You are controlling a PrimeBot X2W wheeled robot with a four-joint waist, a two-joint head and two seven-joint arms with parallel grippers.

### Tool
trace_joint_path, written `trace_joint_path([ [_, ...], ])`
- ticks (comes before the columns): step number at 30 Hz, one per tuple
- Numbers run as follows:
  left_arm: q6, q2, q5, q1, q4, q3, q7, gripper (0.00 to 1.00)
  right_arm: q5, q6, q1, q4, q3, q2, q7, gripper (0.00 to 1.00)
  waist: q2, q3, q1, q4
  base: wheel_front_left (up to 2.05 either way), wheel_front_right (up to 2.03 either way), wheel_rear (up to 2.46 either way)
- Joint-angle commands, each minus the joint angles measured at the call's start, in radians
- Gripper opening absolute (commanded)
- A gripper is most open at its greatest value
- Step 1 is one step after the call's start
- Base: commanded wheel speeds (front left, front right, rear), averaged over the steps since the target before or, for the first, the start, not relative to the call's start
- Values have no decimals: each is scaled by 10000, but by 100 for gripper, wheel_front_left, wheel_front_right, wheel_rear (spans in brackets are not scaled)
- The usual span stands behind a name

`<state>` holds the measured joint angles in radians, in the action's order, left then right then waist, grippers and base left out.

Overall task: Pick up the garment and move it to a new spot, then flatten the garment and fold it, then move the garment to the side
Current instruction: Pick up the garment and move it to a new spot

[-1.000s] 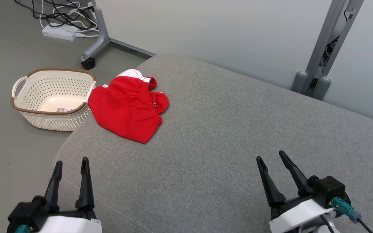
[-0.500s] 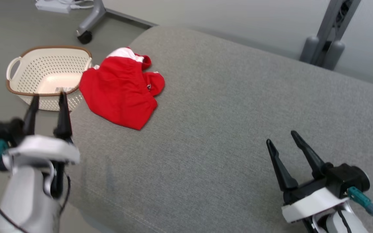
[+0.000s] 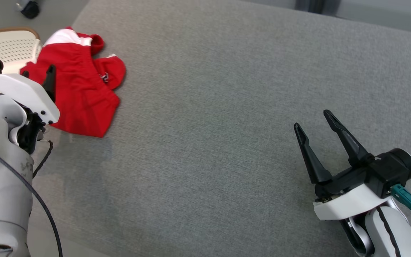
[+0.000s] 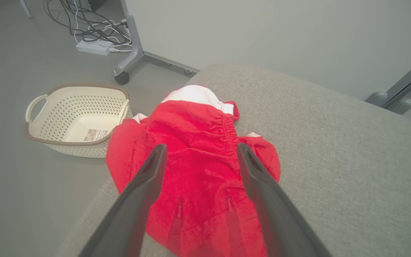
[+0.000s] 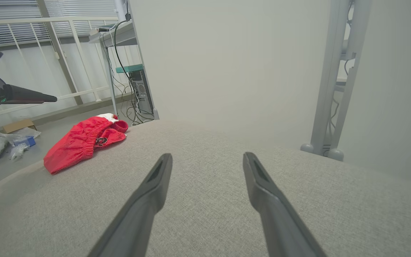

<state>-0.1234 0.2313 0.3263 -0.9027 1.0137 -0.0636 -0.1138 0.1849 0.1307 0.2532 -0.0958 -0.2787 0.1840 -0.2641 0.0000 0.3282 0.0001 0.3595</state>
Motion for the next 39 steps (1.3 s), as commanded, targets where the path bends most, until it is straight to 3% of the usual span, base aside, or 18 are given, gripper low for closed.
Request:
trace_joint_path([
  [1, -56, 62, 79, -293, 240, 59, -241, 100, -32, 0, 134, 75, -28, 62, -5, 100, 0, 413, -1, -372, 0, 0, 0],
  [4, -58, 243, -65, -944, 1067, 387, -957, 100, -80, 1, 323, 147, -144, 147, -5, 100, 0, 825, -1, -657, 0, 0, 0],
  [10, 147, 491, -251, -1605, 1933, 676, -1423, 100, -28, 1, 570, 231, -195, 221, -5, 100, 0, 1352, -1, -1025, 0, 0, 0],
  [23, 423, 472, -179, -1935, 2558, 876, -2003, 100, -67, 1, 730, 223, -222, 199, -5, 100, 0, 1763, -1, -1230, 0, 0, 0],
  [24, 414, 461, -126, -1922, 2575, 861, -2045, 36, -59, 1, 751, 205, -214, 197, -5, 100, 0, 1764, -1, -1237, 0, 0, 0],
  [25, 404, 462, -73, -1922, 2592, 839, -2058, 0, -51, 1, 770, 194, -200, 194, -5, 100, 0, 1761, -1, -1242, 0, 0, 0],
  [31, 378, 510, 75, -1786, 2643, 802, -1825, 0, -6, 1, 706, 48, -163, 129, -5, 100, 0, 1534, -1, -1233, 0, 0, 0],
  [39, 253, 511, 249, -1640, 2407, 744, -155, 0, 84, 1, 471, -143, -225, -77, -5, 100, 0, 597, -1, -1211, 0, 0, 0],
])
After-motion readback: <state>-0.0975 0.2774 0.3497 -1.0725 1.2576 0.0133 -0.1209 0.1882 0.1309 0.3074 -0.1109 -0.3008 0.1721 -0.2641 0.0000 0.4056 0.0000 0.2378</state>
